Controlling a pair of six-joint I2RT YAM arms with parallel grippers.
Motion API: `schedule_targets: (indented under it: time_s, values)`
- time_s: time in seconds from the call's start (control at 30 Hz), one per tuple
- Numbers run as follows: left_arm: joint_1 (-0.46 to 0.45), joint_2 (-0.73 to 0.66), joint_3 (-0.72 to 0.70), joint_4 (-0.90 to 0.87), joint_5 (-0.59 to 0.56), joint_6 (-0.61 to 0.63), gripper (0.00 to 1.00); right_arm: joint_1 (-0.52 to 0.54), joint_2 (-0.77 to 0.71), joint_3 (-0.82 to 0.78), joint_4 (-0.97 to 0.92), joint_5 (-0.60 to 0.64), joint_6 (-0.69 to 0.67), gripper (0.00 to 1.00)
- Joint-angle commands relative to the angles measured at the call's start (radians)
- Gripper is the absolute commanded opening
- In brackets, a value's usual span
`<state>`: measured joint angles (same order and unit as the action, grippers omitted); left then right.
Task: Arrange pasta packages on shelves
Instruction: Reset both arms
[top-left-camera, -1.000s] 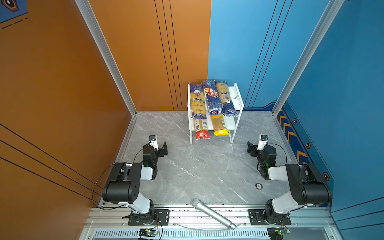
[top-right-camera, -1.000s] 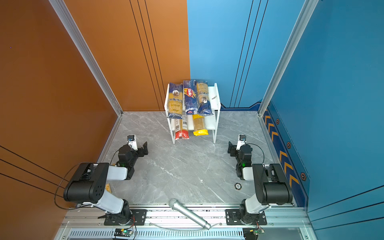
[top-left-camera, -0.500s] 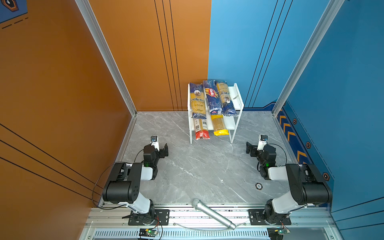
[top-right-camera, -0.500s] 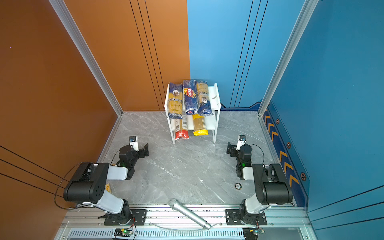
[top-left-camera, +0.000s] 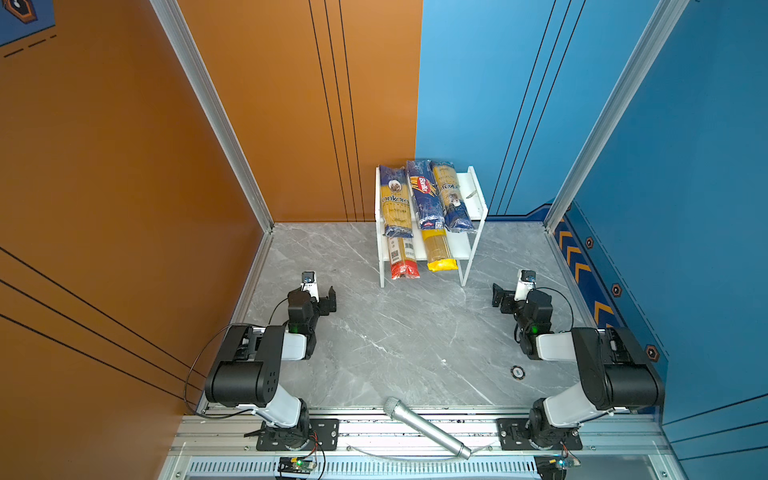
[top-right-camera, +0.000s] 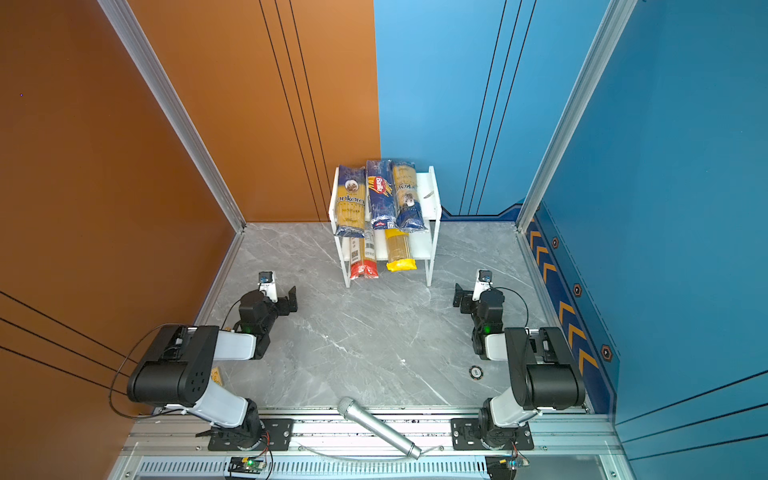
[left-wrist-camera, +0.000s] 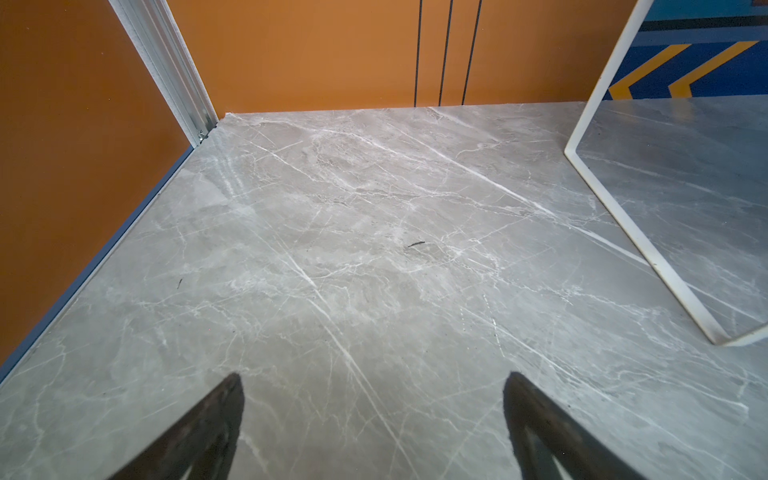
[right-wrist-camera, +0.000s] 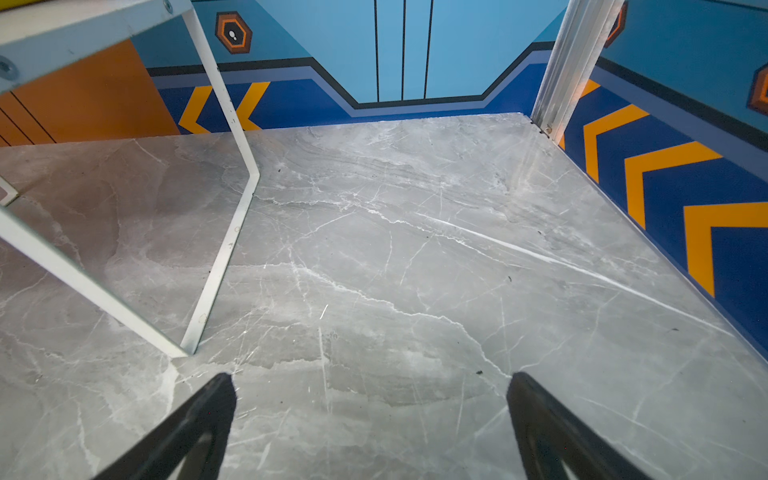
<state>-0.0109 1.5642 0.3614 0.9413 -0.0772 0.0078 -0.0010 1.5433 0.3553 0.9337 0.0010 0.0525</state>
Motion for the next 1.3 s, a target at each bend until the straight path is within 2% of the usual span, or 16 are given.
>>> schedule_targets:
  time_s: [0.0, 0.17, 1.27]
  values:
    - [-0.014, 0.000, 0.017, -0.015, -0.061, -0.001, 0.98, -0.002, 0.005, 0.013, -0.012, -0.006, 0.004, 1.00]
    - [-0.037, -0.001, 0.015, -0.013, -0.100, 0.010, 0.98, -0.001, 0.005, 0.013, -0.012, -0.006, 0.004, 1.00]
    - [-0.035, -0.002, 0.014, -0.013, -0.102, 0.010, 0.98, -0.001, 0.005, 0.013, -0.012, -0.006, 0.004, 1.00]
